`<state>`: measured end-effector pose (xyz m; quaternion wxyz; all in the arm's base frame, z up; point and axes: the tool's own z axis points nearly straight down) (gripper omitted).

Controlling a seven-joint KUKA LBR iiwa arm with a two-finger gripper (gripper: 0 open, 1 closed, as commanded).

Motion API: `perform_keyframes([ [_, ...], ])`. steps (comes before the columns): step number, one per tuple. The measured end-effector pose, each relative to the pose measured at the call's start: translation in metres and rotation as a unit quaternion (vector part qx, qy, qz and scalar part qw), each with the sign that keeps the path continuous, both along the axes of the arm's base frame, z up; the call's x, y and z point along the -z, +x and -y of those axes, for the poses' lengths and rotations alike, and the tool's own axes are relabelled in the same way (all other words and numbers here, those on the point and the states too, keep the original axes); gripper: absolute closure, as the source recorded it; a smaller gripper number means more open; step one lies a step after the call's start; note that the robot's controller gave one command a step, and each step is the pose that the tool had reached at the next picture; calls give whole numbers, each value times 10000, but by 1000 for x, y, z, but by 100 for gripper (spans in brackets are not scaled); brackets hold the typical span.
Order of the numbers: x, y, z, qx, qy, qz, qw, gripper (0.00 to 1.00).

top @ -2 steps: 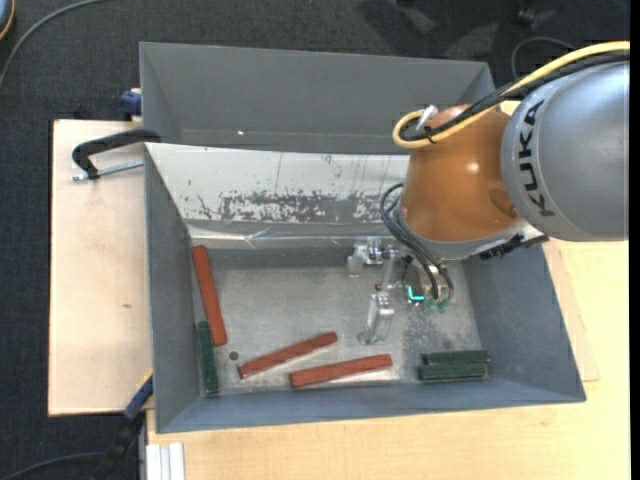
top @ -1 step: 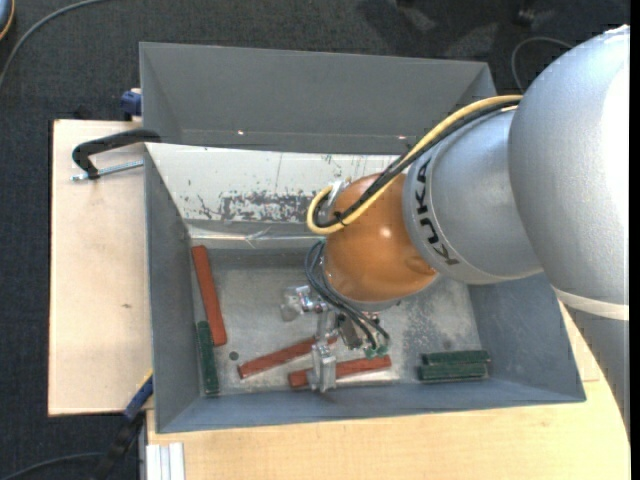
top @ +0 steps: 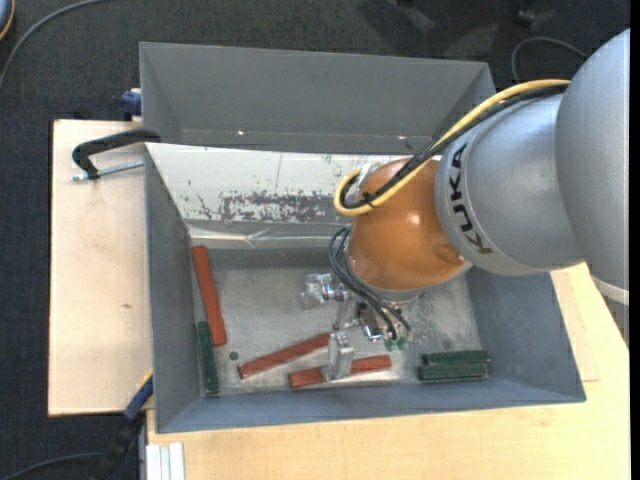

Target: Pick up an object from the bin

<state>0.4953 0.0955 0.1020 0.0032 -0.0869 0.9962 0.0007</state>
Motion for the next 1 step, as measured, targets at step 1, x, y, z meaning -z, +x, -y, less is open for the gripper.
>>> perform_keyframes([
  [1,-7,-2,-13,-492,-1,-3,9988,0],
])
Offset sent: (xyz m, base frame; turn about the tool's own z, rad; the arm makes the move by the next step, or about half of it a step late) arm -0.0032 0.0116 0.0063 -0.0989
